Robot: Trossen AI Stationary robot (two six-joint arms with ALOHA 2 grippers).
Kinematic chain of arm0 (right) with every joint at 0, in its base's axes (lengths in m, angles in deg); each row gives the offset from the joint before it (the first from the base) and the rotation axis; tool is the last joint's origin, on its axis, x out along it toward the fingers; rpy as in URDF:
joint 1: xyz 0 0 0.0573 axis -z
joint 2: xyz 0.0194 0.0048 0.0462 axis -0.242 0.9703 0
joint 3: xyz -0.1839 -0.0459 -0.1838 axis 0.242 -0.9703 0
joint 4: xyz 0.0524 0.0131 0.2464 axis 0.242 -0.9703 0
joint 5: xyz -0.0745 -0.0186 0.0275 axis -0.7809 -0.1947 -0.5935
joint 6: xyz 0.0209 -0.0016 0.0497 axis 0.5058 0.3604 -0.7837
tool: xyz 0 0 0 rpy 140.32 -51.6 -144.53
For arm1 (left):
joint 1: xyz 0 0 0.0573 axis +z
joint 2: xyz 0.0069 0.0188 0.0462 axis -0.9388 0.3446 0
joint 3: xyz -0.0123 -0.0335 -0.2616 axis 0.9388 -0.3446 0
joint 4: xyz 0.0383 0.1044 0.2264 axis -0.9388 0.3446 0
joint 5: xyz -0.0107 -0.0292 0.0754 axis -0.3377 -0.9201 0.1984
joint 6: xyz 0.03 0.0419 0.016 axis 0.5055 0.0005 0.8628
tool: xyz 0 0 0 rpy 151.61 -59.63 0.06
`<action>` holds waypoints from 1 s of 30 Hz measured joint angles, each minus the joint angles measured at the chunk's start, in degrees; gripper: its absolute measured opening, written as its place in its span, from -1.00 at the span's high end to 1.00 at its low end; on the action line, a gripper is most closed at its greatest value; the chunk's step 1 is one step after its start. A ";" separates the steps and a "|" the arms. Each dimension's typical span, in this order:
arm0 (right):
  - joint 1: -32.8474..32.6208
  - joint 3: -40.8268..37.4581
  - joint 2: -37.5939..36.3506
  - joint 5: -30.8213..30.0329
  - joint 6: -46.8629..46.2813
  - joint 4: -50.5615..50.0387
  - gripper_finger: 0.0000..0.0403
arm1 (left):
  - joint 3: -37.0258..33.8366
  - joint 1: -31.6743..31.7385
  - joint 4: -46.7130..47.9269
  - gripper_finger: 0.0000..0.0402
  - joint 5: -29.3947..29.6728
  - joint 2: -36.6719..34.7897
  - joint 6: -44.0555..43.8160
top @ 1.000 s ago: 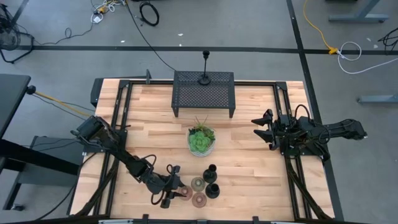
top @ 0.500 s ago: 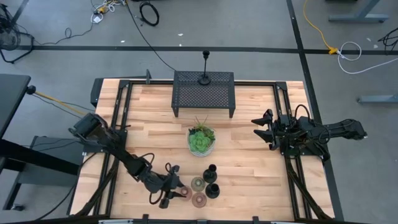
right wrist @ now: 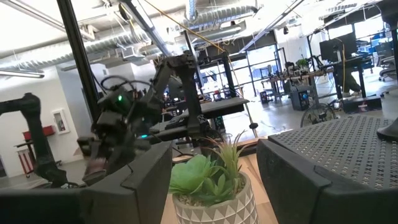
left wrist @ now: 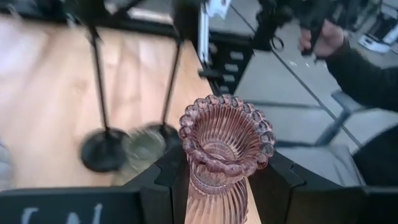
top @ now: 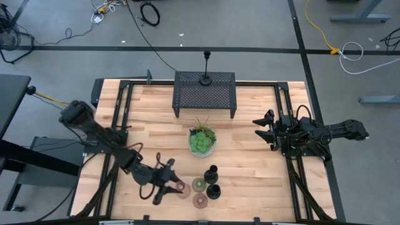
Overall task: Pick & Place candle stick holders
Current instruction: Put the left pink glass candle holder on the shelf
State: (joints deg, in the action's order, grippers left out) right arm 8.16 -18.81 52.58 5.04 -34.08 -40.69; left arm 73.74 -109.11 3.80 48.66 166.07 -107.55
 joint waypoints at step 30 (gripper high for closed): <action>0.01 0.00 0.00 -0.02 0.30 0.00 -0.17 | 0.02 31.11 7.88 0.33 5.36 -22.86 16.61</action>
State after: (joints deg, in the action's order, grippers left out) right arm 8.17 -18.81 52.58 5.02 -33.79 -40.69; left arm 73.76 -78.00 11.68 54.02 143.21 -90.95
